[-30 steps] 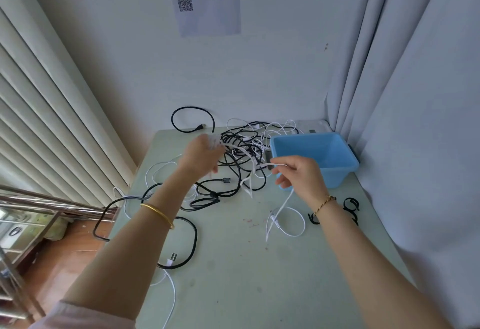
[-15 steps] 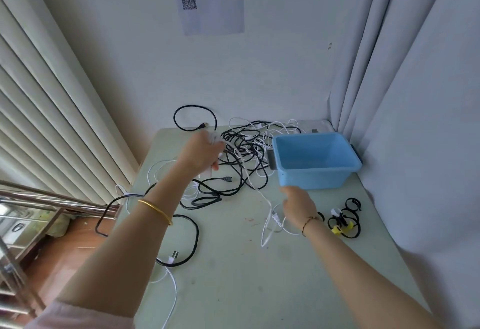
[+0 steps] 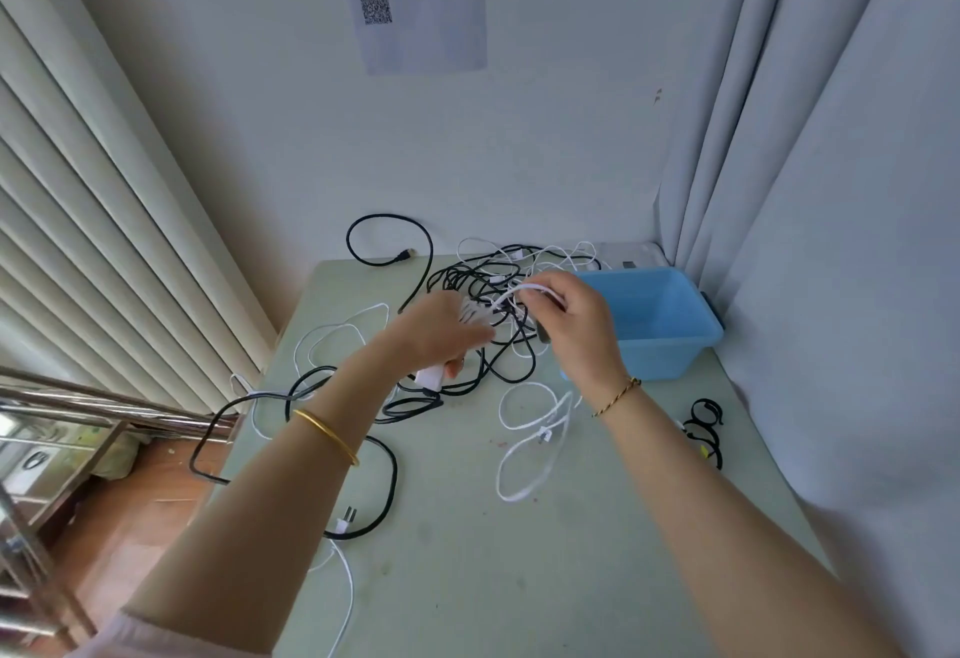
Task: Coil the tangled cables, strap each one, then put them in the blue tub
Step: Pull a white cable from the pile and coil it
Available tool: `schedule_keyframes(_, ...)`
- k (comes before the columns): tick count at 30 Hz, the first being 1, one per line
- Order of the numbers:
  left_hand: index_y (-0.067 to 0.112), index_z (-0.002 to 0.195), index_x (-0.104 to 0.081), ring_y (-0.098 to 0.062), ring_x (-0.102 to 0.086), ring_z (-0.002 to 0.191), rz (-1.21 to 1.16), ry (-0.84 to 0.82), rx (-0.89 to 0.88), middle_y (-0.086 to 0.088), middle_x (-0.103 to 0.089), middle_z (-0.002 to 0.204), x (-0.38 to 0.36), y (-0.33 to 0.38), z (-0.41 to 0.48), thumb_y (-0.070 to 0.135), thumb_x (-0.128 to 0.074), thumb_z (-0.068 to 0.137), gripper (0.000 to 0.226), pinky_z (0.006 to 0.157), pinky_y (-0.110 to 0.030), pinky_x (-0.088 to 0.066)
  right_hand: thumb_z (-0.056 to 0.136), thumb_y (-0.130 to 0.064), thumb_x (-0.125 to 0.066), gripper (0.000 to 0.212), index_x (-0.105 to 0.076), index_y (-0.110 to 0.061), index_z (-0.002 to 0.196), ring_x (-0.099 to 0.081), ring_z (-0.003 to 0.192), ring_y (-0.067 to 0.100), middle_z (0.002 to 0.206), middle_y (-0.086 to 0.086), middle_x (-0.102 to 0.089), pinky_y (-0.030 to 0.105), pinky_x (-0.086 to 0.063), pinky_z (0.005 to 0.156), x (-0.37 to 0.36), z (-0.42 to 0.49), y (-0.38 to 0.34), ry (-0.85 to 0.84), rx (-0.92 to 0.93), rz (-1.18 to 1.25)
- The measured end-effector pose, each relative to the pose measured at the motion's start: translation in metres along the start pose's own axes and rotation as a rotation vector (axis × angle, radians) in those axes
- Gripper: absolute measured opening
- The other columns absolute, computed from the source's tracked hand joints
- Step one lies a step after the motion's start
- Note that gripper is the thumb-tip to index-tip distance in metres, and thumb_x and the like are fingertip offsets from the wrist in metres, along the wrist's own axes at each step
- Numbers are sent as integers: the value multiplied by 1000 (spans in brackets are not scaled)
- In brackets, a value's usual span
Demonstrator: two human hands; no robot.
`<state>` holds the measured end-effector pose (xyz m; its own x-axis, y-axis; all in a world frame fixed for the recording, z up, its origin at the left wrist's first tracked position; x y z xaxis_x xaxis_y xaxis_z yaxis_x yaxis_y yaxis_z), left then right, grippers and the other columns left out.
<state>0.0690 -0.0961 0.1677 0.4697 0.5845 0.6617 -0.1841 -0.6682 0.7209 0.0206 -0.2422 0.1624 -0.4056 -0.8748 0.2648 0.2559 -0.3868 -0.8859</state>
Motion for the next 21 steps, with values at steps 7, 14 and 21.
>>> schedule_keyframes(7, 8, 61, -43, -17, -38, 37, -471, -289, 48, 0, -34, 42, -11, 22, -12, 18, -55, 93, 35, 57, -29, -48, 95, -21, -54, 19, -69, -12, 91, -48, 63, 14, 73, 1, -62, 19, -39, 62, 3, 3, 19, -22, -80, 88)
schedule_keyframes(14, 18, 64, -42, -5, -42, 35, -1265, -410, 103, 10, -40, 39, -15, 43, -9, 22, -53, 82, 21, 57, -19, -49, 101, -16, -38, 37, -42, -18, 64, -29, 41, 3, 49, -6, -36, 16, -26, 44, -15, -25, 28, -131, -216, 120)
schedule_keyframes(21, 7, 78, -48, -20, -56, 67, -1527, -100, -8, -6, -56, 72, 6, 29, 13, 16, -33, 97, 26, 77, -29, -46, 99, -21, -41, 27, -64, -8, 94, -41, 42, 3, 55, 0, -49, 10, -33, 45, -27, -44, 27, -462, -284, -114)
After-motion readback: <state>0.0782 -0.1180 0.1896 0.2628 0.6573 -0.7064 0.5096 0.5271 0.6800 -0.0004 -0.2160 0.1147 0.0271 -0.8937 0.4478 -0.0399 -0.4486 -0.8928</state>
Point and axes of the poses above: each hand's wrist, its own z-axis towards the middle knuckle, its own x-axis out of the back of the hand, y = z × x, the point moved 5 cm from there along z, towards the middle knuckle
